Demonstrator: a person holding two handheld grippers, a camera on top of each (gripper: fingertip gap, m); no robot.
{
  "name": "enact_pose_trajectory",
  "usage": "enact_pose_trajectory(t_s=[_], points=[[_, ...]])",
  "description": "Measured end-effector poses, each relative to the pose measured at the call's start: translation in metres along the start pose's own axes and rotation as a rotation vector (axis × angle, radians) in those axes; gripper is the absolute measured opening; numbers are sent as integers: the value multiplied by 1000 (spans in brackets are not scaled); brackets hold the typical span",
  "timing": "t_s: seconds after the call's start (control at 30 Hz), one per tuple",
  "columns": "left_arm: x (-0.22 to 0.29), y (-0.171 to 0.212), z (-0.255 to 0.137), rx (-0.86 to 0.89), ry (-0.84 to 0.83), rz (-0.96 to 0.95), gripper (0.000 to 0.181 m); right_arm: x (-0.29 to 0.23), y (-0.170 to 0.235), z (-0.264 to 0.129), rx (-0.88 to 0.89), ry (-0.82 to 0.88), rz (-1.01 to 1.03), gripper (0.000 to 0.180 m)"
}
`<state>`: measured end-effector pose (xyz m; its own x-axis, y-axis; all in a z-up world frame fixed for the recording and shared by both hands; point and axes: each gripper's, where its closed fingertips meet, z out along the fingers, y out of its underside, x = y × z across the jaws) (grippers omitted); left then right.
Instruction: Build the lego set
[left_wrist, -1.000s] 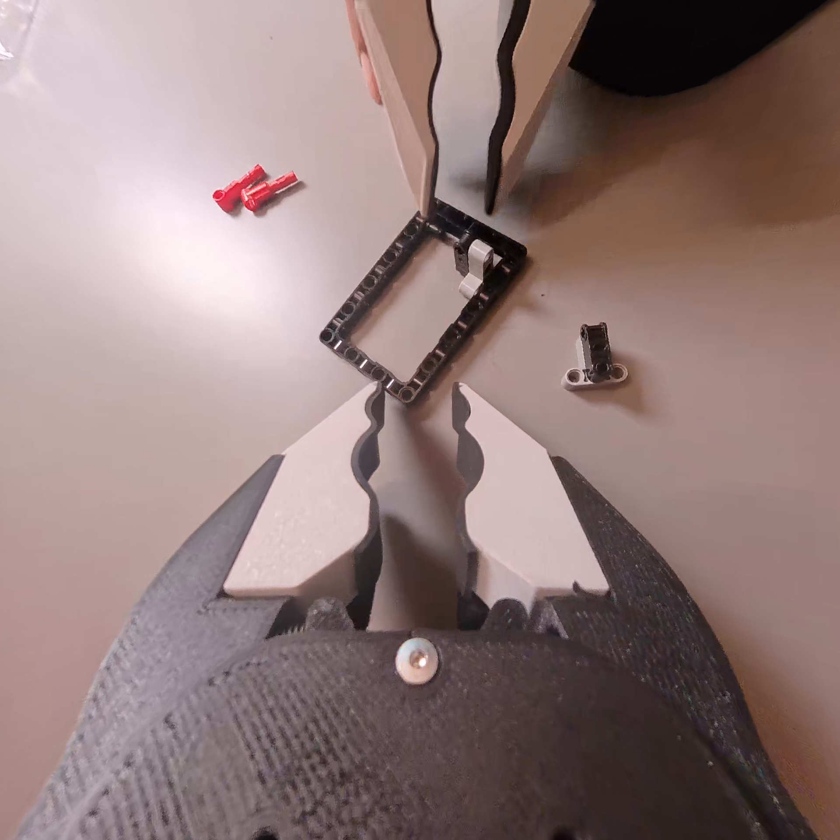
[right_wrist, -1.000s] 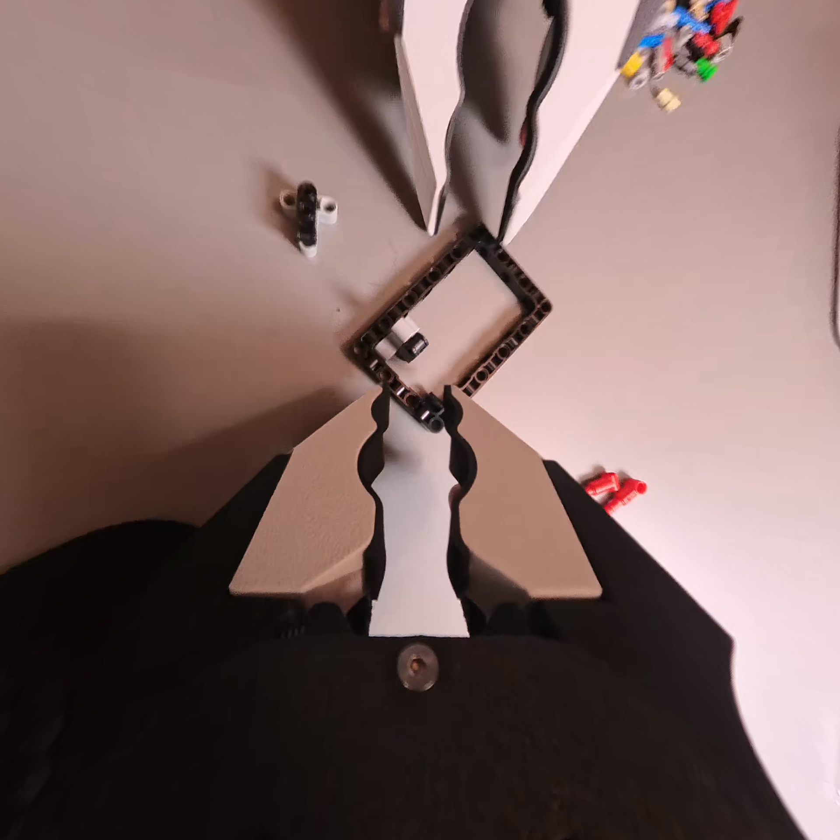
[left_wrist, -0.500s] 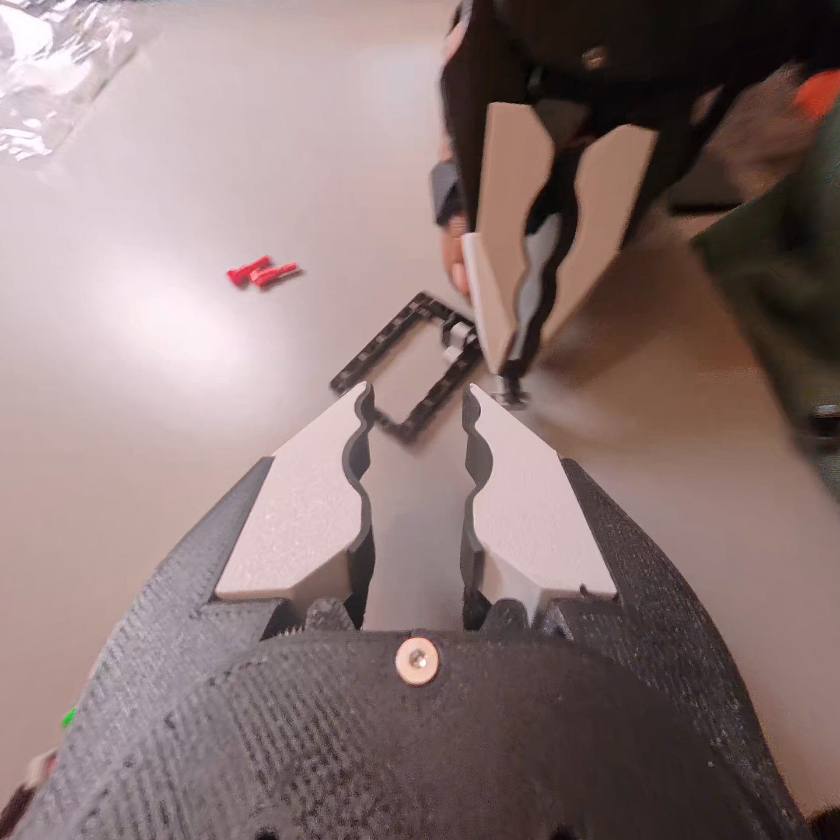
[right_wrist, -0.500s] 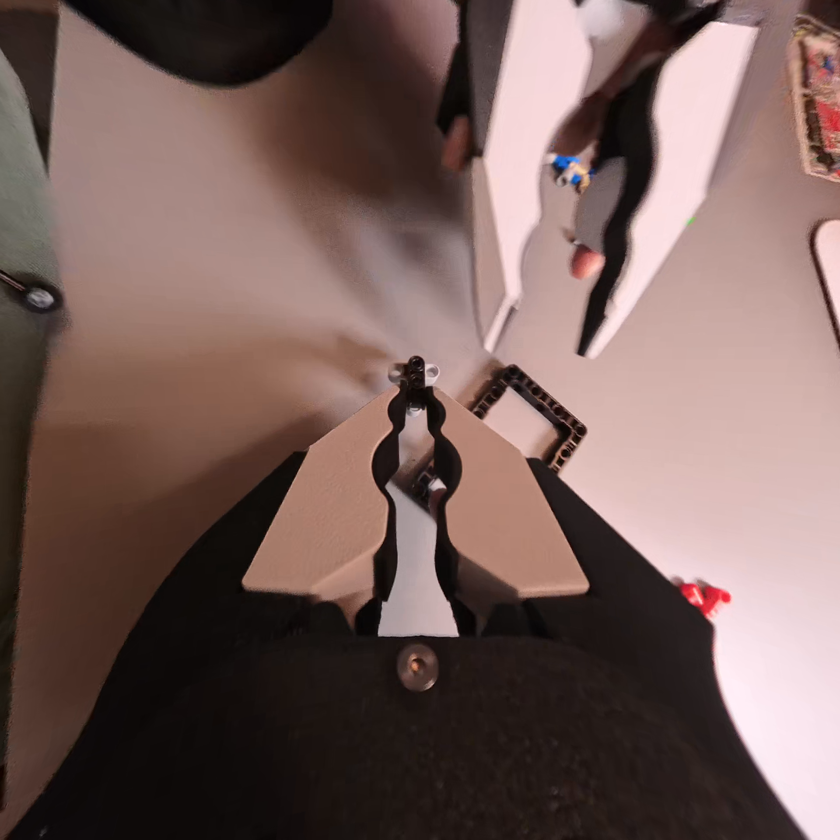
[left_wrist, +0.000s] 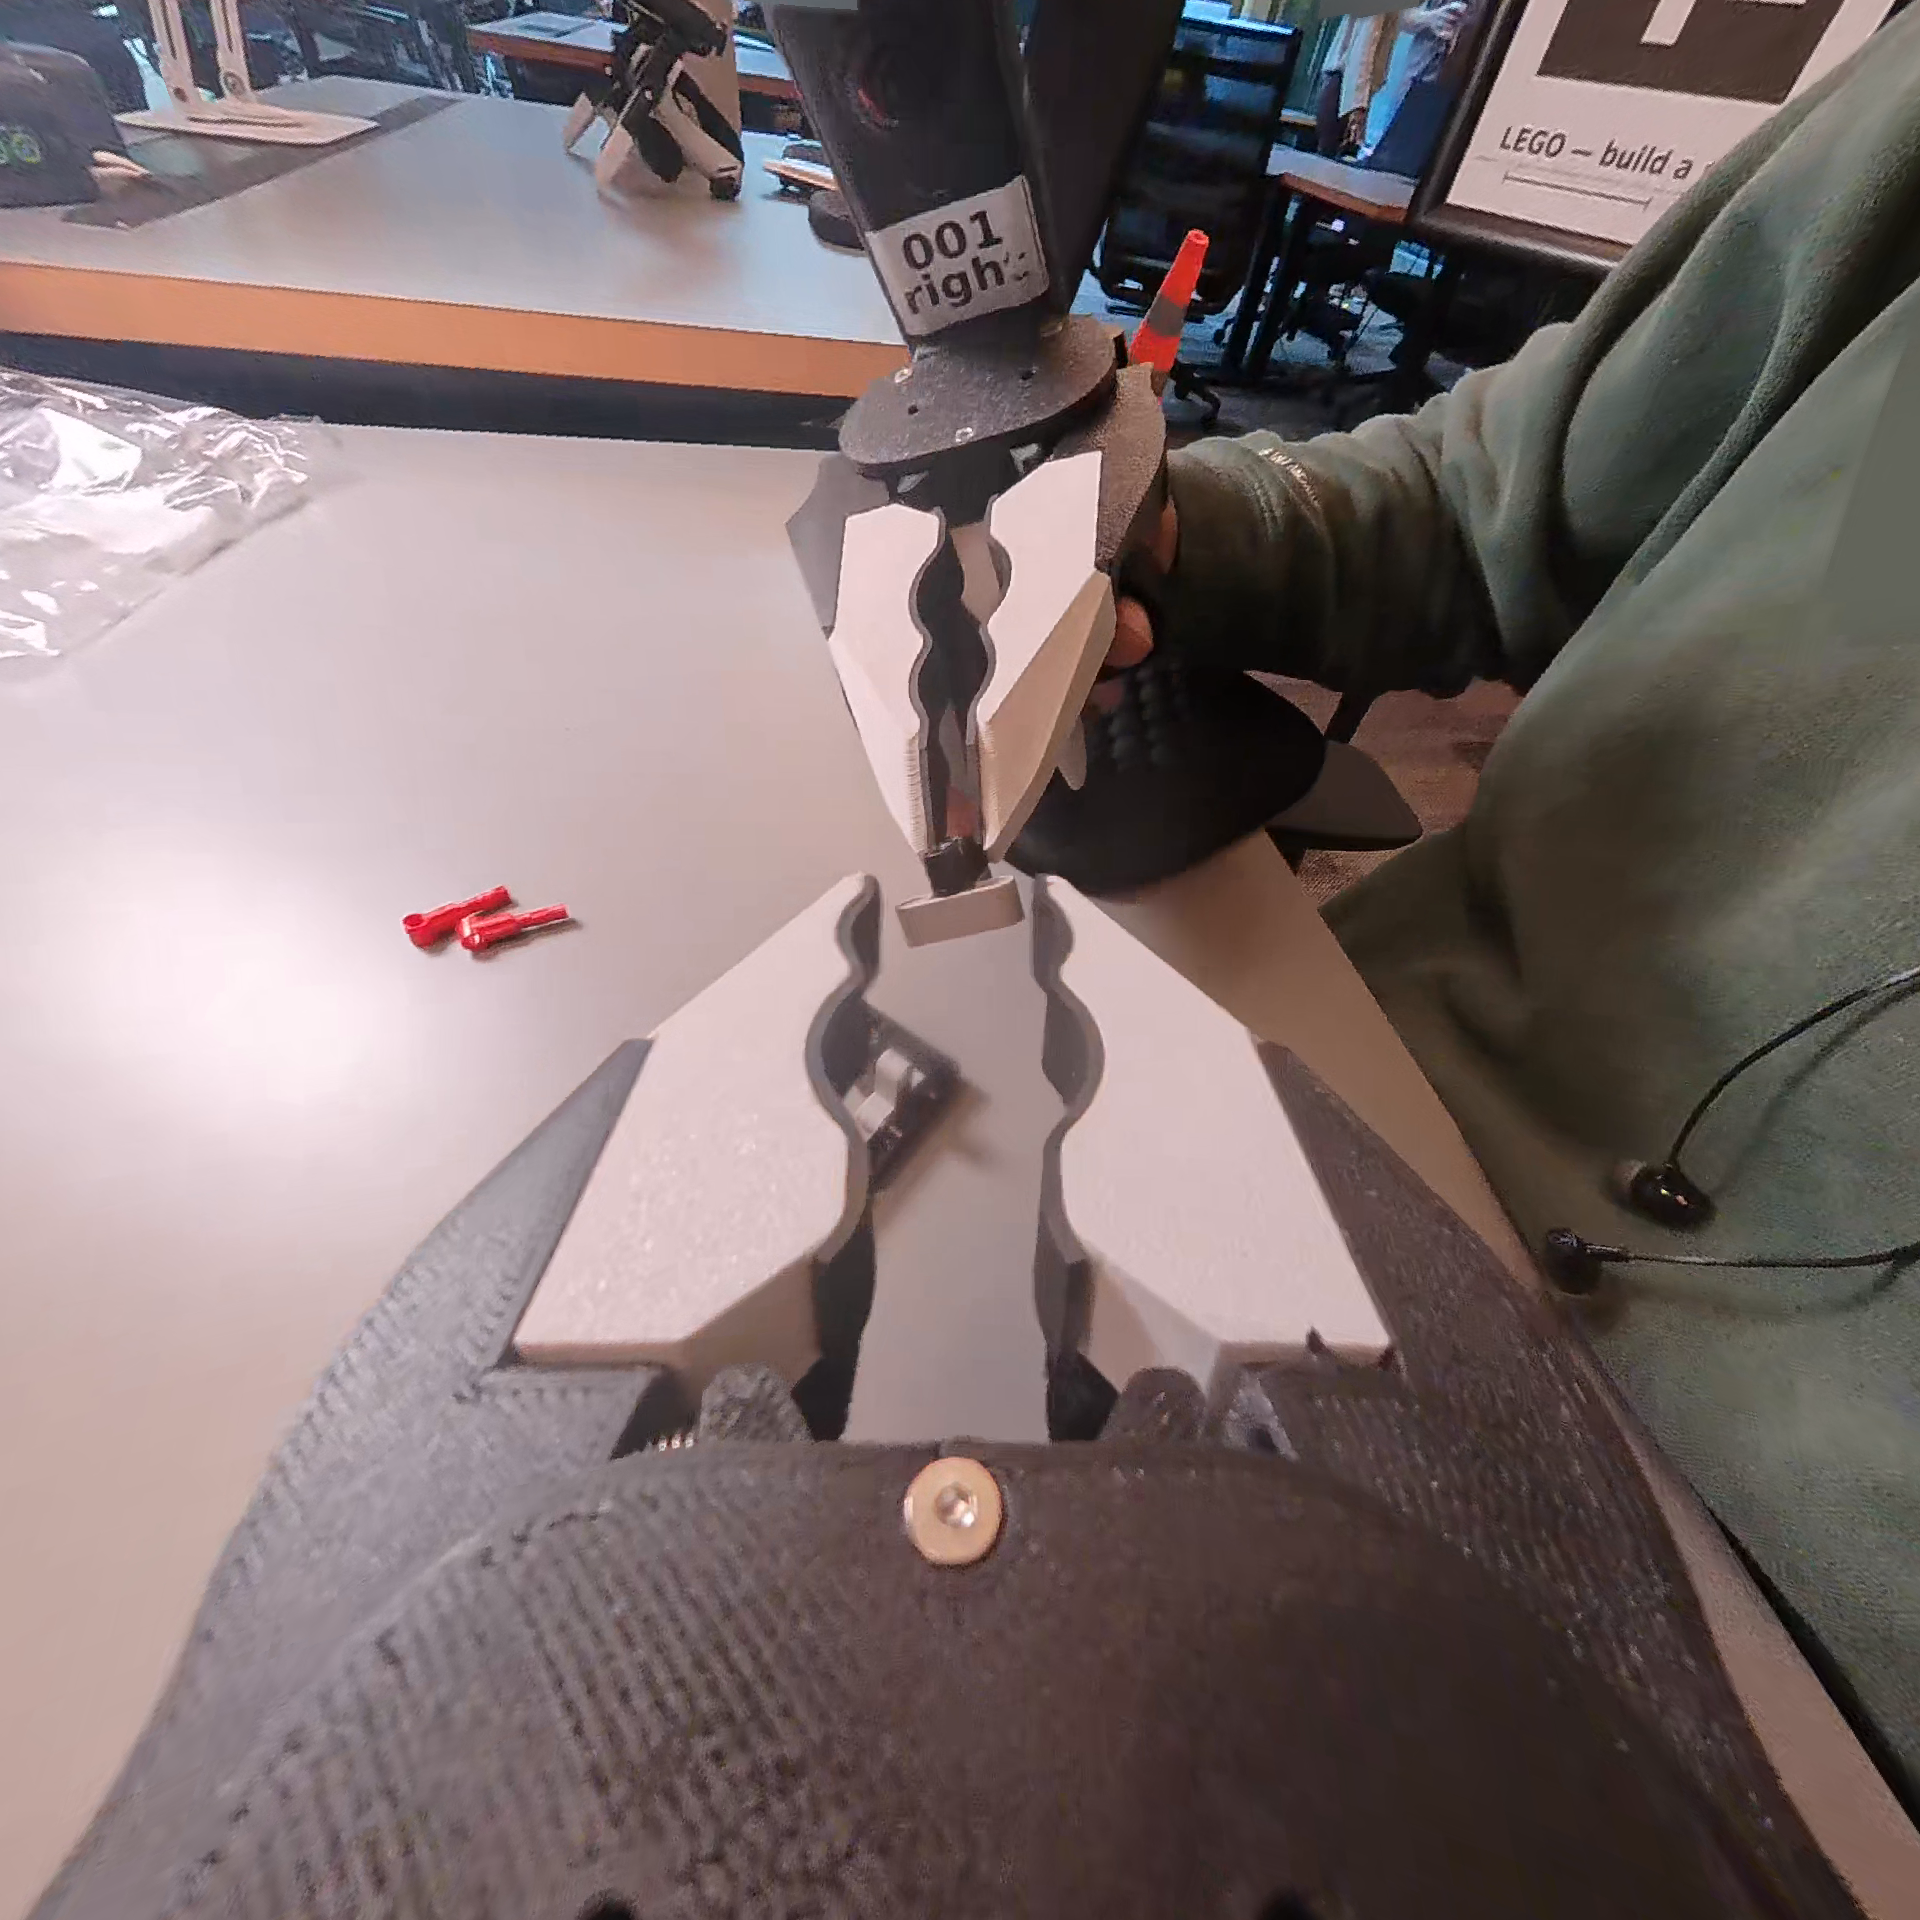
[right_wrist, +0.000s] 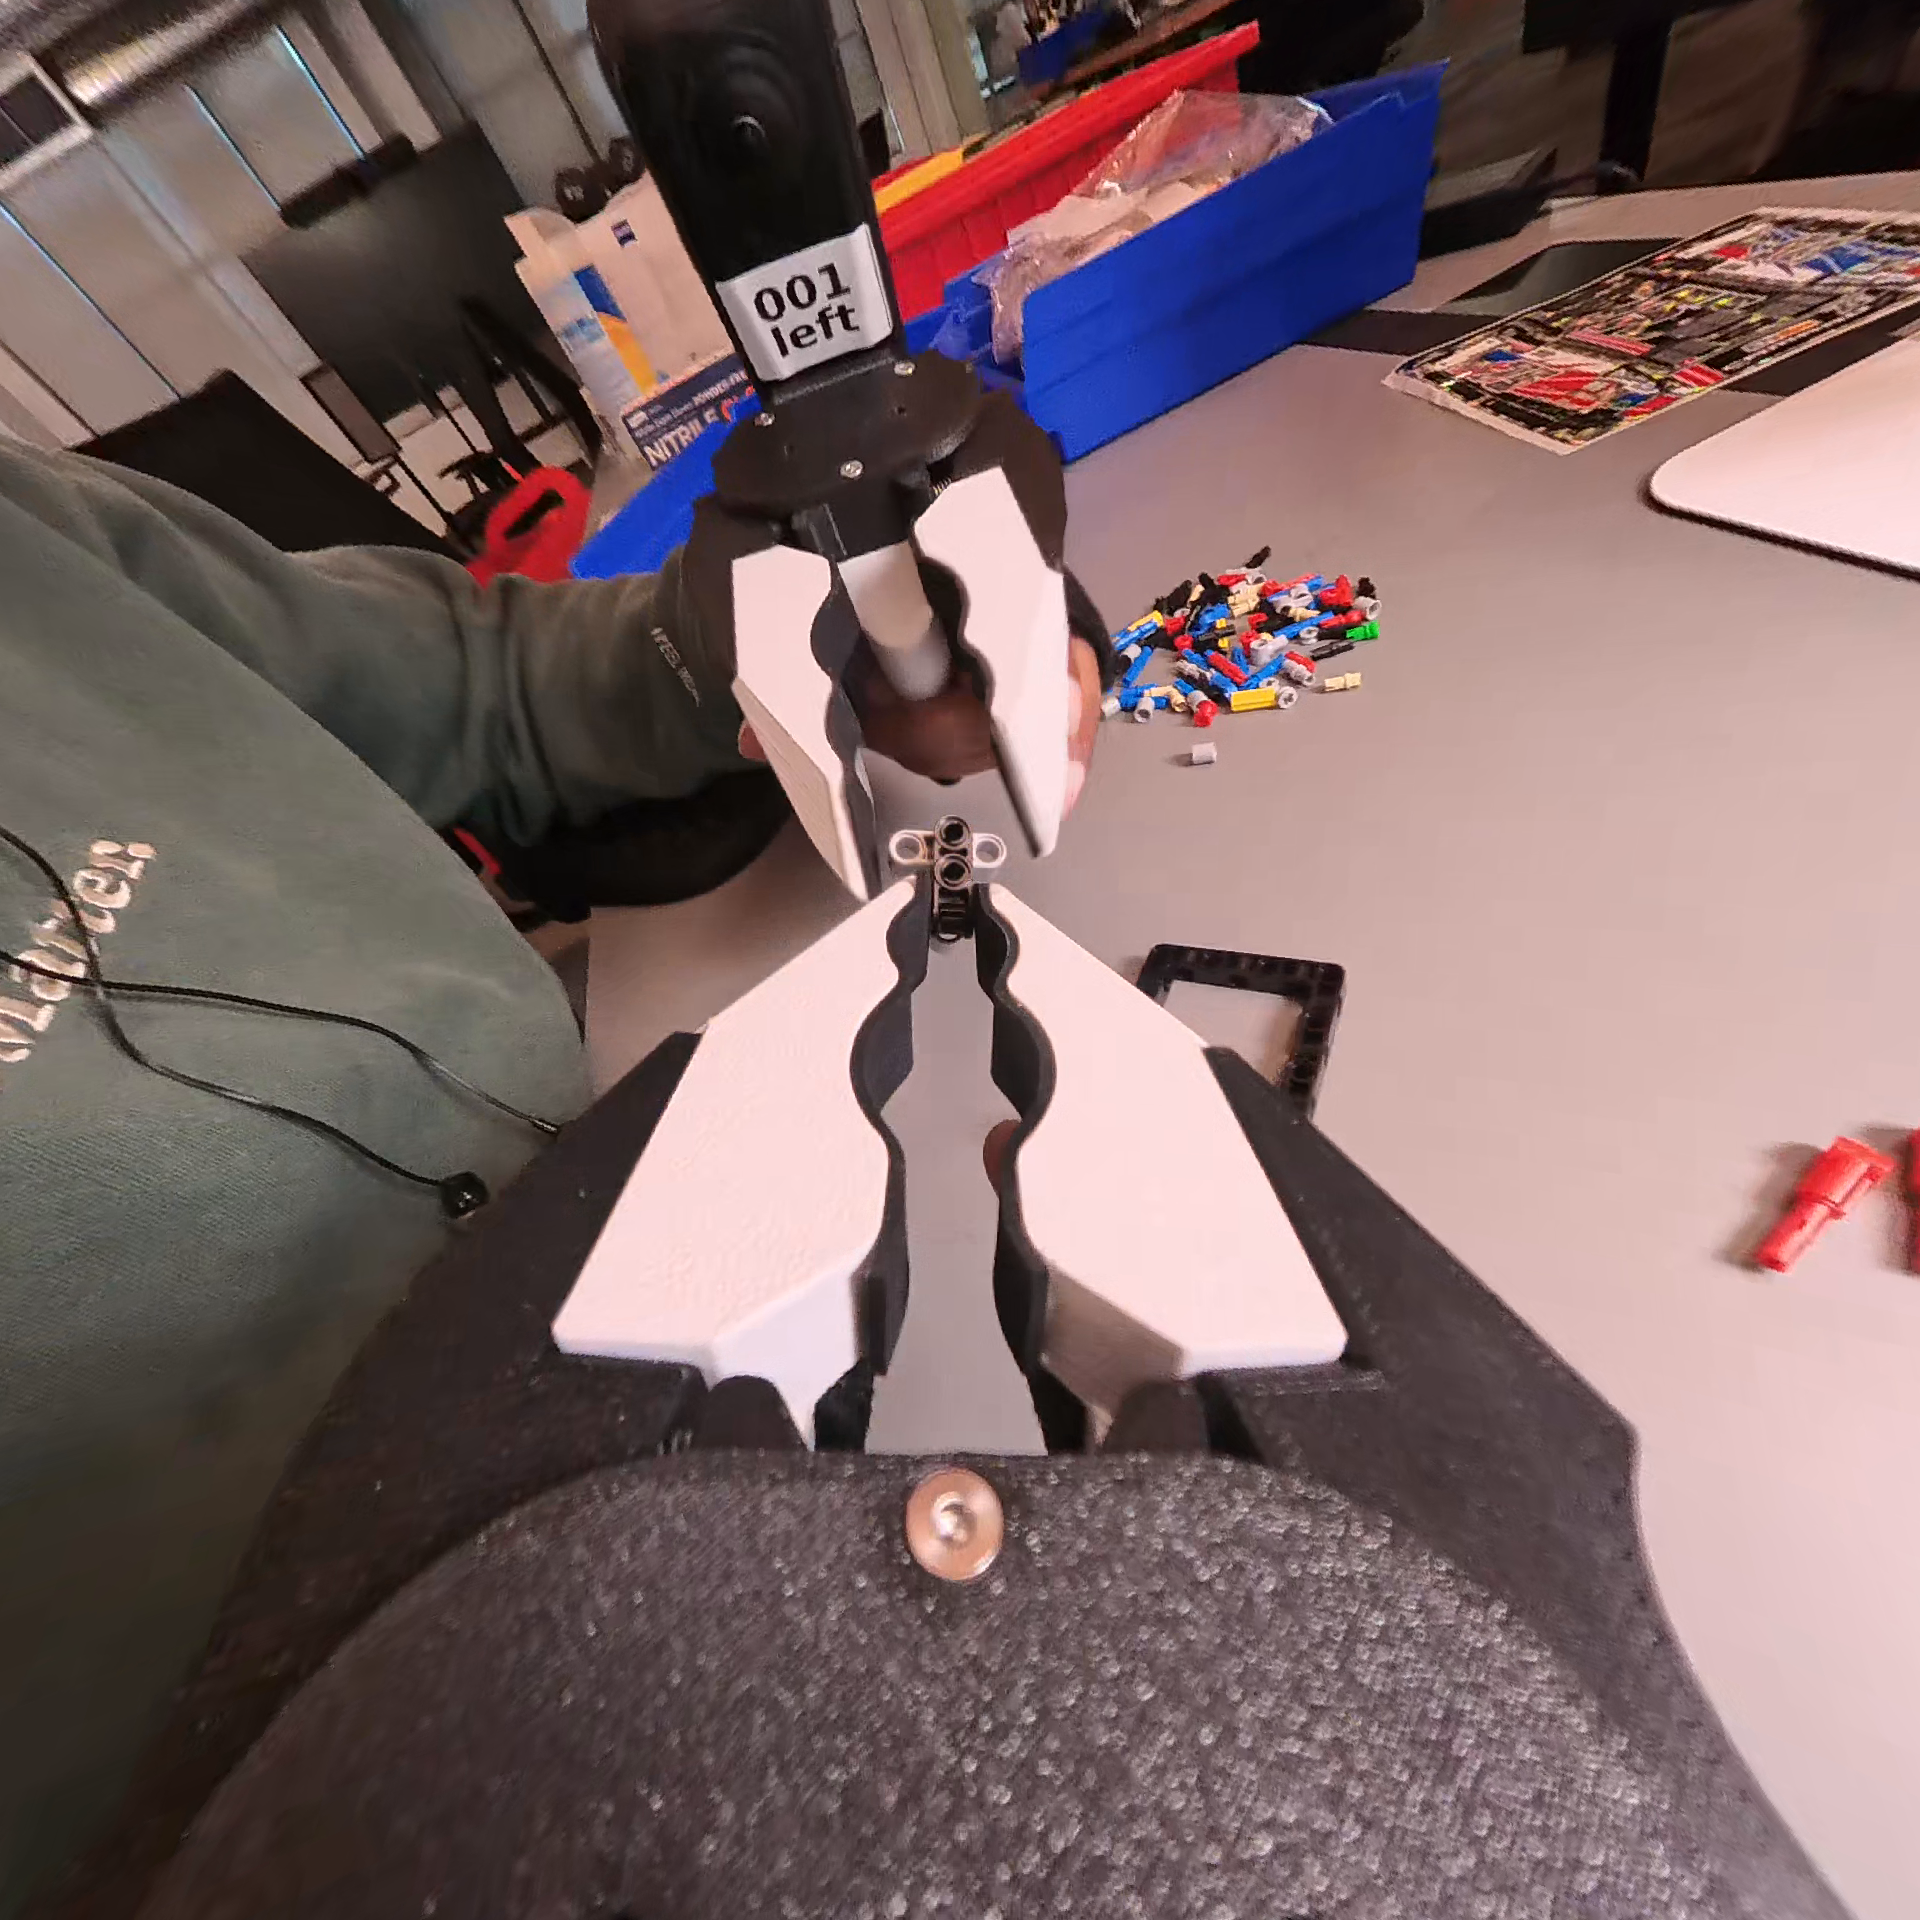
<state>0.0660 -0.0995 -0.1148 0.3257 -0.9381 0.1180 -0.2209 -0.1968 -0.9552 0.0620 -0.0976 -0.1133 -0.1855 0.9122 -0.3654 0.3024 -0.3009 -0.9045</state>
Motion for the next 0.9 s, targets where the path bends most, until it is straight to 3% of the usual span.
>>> enact_pose_trajectory(t_s=[0.23, 0.4, 0.5, 0.7, 0.9], points=[[3, -8, 1, 51, 39, -79, 23, -4, -9, -5, 55, -26, 34, 6], [-4, -17, -7, 184, 169, -356, 23, -4, -10, -11, 31, 115, -394, 32], [-7, -24, -11, 265, 248, -498, 23, -1, -10, -7, -18, 244, -665, 38], [-6, -31, -12, 347, 360, -674, 23, -4, -27, 0, 33, 333, -830, 23], [-6, -32, -11, 355, 372, -703, 23, -2, -31, -2, 24, 308, -758, 13]])
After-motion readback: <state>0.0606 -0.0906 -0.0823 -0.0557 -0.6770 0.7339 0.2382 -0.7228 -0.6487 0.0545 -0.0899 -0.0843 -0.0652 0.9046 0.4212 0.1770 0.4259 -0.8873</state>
